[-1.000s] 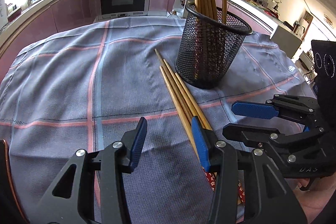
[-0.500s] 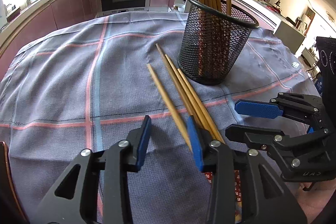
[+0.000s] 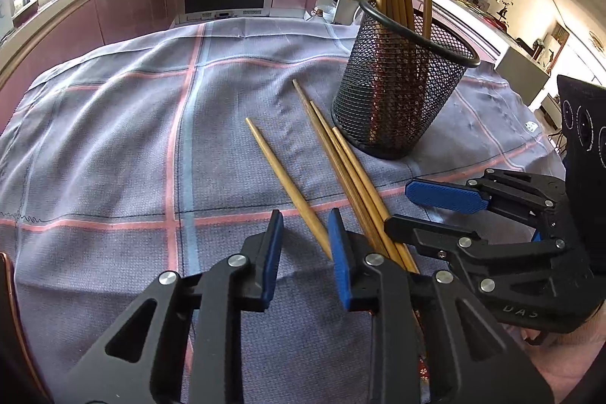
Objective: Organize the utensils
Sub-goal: 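Move both open grippers back down to the chopsticks on the cloth, then grasp a chopstick with the left gripper while the right gripper grasps another chopstick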
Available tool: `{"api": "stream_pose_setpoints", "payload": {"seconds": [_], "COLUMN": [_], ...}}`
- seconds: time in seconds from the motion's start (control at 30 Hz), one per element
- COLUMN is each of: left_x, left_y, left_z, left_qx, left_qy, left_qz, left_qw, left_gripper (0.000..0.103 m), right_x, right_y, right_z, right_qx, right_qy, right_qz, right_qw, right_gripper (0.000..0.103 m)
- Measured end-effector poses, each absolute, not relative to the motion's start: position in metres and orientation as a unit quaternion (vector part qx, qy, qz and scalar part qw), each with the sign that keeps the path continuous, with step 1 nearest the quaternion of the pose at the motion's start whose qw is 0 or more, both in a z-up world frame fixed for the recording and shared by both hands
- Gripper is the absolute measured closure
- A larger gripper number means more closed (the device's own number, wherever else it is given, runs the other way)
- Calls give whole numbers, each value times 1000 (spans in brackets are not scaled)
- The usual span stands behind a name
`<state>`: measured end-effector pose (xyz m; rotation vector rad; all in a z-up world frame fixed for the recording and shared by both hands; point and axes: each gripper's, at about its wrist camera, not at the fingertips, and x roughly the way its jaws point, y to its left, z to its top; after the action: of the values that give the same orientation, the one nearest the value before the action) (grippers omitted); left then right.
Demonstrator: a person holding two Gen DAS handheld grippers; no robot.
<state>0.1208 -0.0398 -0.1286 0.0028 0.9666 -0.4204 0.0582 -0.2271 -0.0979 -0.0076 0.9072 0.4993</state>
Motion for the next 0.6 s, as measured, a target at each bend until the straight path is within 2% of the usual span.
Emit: {"api": "stream_pose_setpoints", "payload": {"seconds": [0.17,0.6], "left_x": [122,130], "left_y": [-37,-42], "left_z": [-130,-132], "left_qx": [-4,-1], "left_qy": [463,466], "left_qz": [-203,-201], "left_qw": [863,861], "left_gripper": [80,80], "right_x": [60,66], "right_y": [-228,-215], "right_z": [-99,-100], "right_qx": [-15,-36], "right_qy": [438,436], "right_qz": [230,221], "right_qw": [869,872], "right_gripper": [80,81]}}
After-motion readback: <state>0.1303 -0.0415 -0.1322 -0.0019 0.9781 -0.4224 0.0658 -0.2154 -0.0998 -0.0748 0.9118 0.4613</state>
